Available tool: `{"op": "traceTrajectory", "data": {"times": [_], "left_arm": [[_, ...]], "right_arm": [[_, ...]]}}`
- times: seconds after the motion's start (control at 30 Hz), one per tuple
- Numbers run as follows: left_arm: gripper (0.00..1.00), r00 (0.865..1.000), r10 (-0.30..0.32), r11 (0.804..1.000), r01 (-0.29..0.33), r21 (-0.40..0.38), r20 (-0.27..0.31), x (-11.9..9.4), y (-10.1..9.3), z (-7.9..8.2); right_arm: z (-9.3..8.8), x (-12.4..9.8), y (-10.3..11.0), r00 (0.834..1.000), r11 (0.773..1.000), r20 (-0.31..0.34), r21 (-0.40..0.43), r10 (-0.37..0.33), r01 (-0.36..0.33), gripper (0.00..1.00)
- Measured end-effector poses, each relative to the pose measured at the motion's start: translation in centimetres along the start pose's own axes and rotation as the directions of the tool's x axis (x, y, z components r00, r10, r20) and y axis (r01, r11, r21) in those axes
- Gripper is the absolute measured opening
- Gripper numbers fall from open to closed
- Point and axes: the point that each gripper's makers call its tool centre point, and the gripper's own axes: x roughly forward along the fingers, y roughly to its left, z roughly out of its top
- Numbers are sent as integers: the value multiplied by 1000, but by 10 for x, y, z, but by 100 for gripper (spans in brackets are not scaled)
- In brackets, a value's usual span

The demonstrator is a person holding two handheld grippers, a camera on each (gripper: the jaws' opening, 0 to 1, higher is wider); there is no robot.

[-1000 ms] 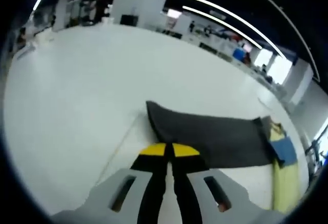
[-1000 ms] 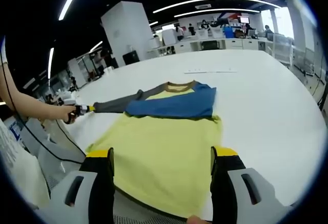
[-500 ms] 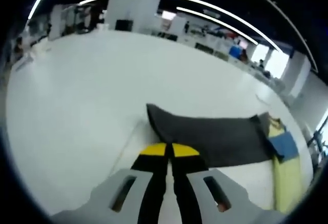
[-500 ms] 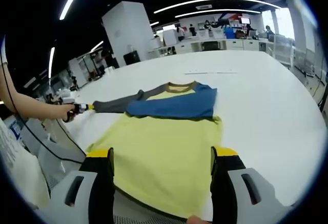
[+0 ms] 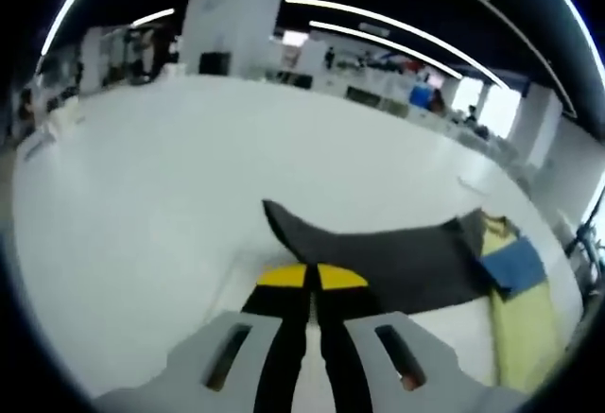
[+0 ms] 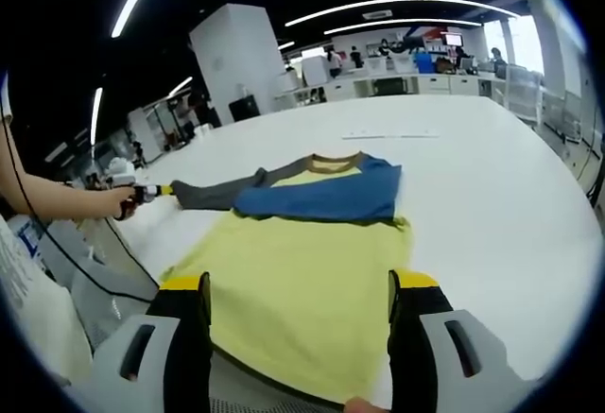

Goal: Fold the garment on the visible template until the final outline fits inside the template.

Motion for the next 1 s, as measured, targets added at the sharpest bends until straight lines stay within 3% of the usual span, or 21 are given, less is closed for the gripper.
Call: {"op": "traceTrajectory", "data": {"times": [0.6, 0.83, 1.0], "left_arm": [[0, 995, -84, 994, 80, 72, 51, 0, -33, 30], [0, 985, -144, 983, 131, 128, 100, -4, -58, 55], [0, 970, -206, 965, 179, 190, 133, -9, -87, 78]], "right_arm": [[9, -2, -1, 1000, 1000, 26, -3, 1, -1, 76], [12, -5, -4, 999, 1000, 48, 6, -7, 6, 76], [11, -10, -8, 998, 1000, 62, 22, -22, 21, 76]]}}
